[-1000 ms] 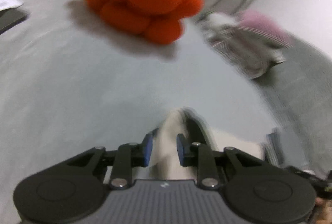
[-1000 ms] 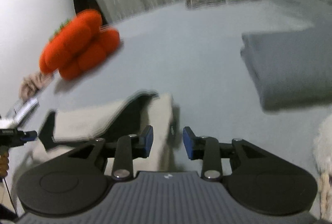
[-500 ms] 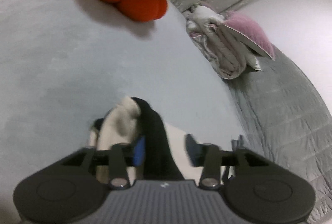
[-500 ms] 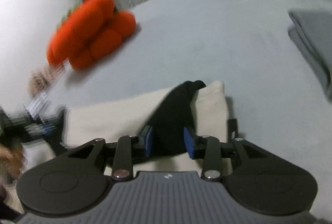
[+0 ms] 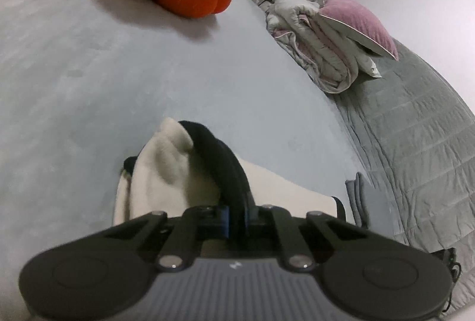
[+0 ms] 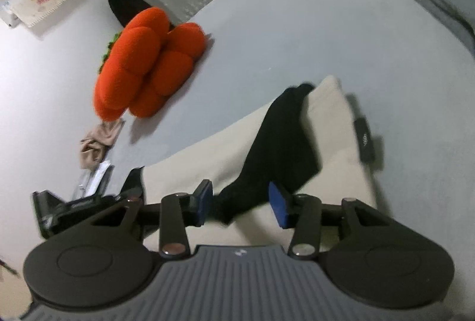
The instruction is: Fold clothes
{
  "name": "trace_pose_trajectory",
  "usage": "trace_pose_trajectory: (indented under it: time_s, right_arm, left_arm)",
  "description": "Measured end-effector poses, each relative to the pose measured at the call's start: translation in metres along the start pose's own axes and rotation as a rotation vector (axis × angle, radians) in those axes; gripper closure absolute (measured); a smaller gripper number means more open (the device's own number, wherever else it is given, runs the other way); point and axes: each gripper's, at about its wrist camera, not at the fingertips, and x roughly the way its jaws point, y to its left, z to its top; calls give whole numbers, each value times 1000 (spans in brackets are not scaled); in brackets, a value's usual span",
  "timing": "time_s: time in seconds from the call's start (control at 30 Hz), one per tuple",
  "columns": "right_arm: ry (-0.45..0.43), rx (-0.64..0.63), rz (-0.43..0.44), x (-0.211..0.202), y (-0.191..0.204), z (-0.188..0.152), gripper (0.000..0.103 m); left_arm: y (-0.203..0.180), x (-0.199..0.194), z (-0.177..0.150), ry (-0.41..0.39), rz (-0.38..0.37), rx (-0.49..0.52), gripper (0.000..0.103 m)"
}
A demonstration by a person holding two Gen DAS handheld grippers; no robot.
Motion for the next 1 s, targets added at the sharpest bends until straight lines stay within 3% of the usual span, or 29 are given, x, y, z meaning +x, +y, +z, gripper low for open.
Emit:
trace_pose_trajectory:
  time_s: [0.2, 0.33, 0.5, 0.6, 0.77, 1.0]
  right_arm:
    - [4, -41, -48, 16, 7, -1, 55]
    - [-46, -84, -72, 10, 11, -2, 95]
    - [-110, -51, -2, -17, 18, -2, 96]
    - [-90, -54, 25, -21, 22, -6, 96]
    - [0, -85, -98, 12, 9, -12, 97]
    - [-11, -249, -114, 6, 29, -10, 91]
  left_arm:
    - [2, -8, 0, -9, -12, -22, 96]
    - [3, -13, 1, -15, -20, -37, 98]
    - [0, -25, 1, -28, -39, -38, 98]
    - [5, -16, -3, 16, 29, -11, 98]
    - [7, 0, -4, 51, 116, 60, 94]
    - [6, -6, -1, 46, 133, 92, 91]
